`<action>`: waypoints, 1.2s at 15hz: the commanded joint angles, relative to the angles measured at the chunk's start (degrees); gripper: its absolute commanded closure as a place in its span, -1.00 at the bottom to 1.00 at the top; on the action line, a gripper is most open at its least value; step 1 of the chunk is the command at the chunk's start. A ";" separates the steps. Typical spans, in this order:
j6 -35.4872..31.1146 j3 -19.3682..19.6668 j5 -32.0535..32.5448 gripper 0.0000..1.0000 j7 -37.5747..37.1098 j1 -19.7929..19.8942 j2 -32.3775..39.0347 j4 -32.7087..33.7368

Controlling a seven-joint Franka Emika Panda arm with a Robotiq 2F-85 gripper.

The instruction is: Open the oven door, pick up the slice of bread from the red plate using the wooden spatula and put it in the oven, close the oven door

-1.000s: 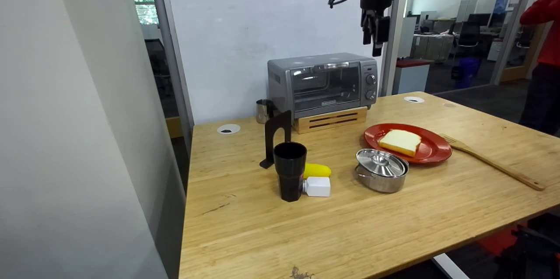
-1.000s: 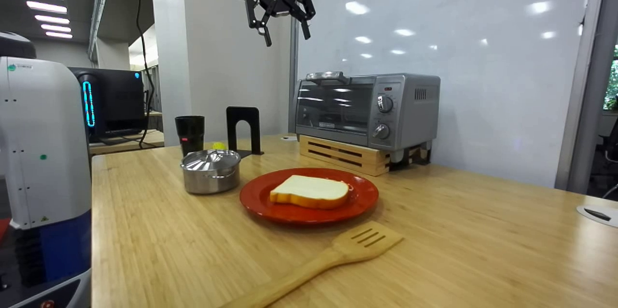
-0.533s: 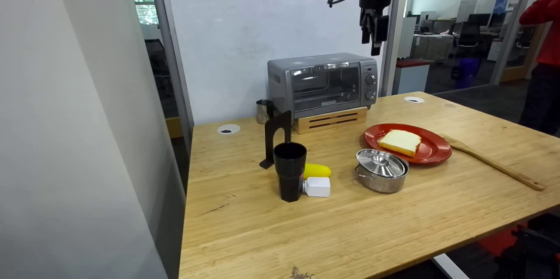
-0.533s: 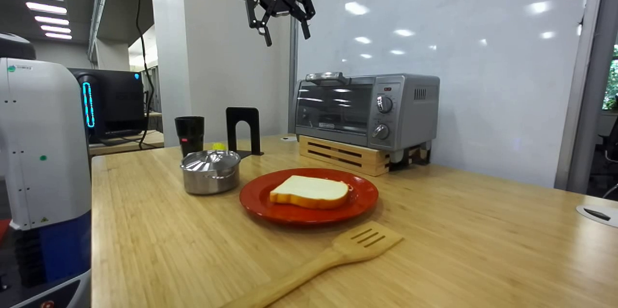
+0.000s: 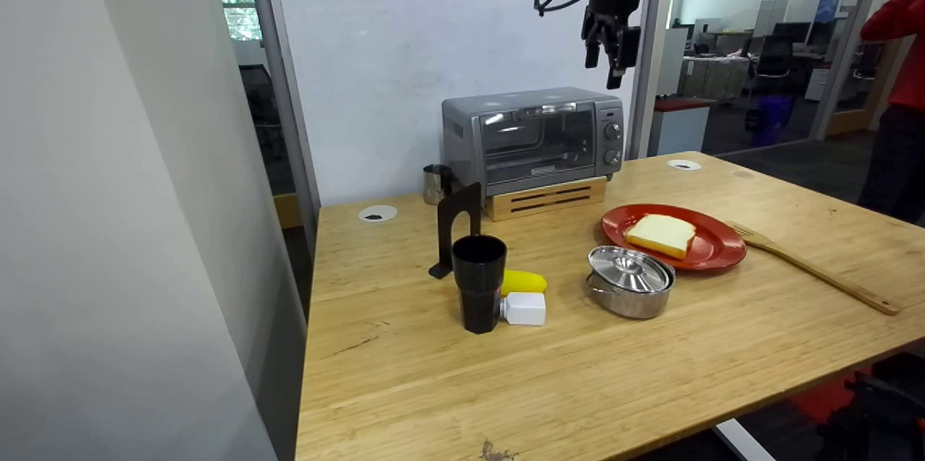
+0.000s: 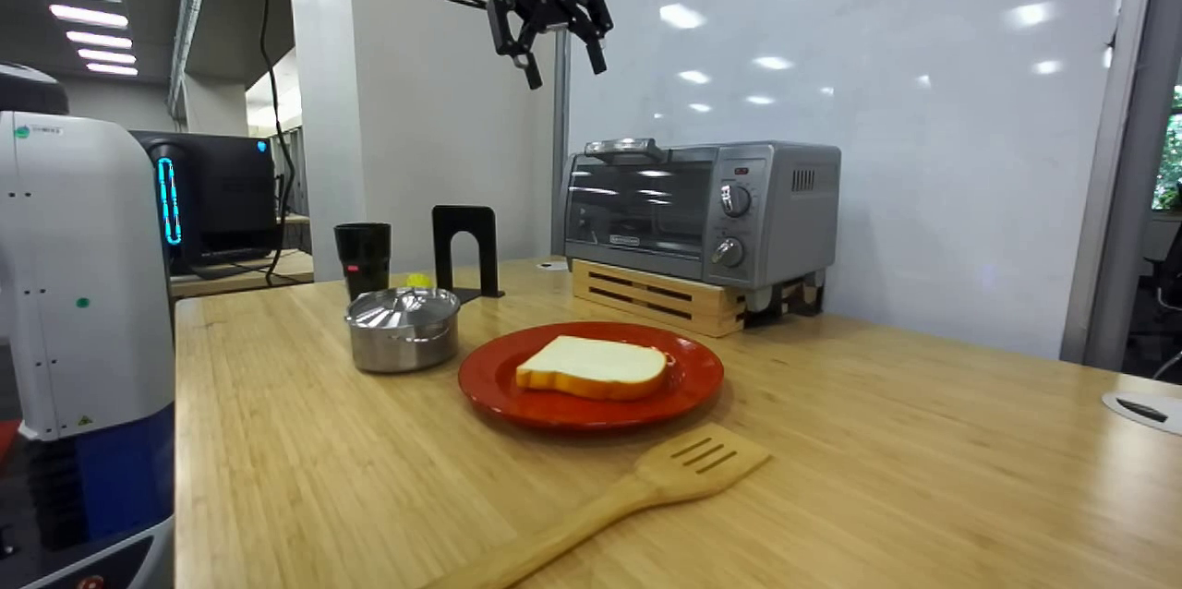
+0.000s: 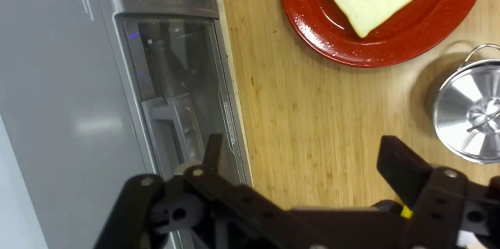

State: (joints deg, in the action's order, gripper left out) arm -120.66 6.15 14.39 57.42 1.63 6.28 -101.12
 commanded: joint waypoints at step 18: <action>-5.08 -3.07 -1.02 -1.00 12.93 4.82 18.96 17.28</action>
State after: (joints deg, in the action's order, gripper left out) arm -126.46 4.64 14.24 67.99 4.85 22.85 -87.13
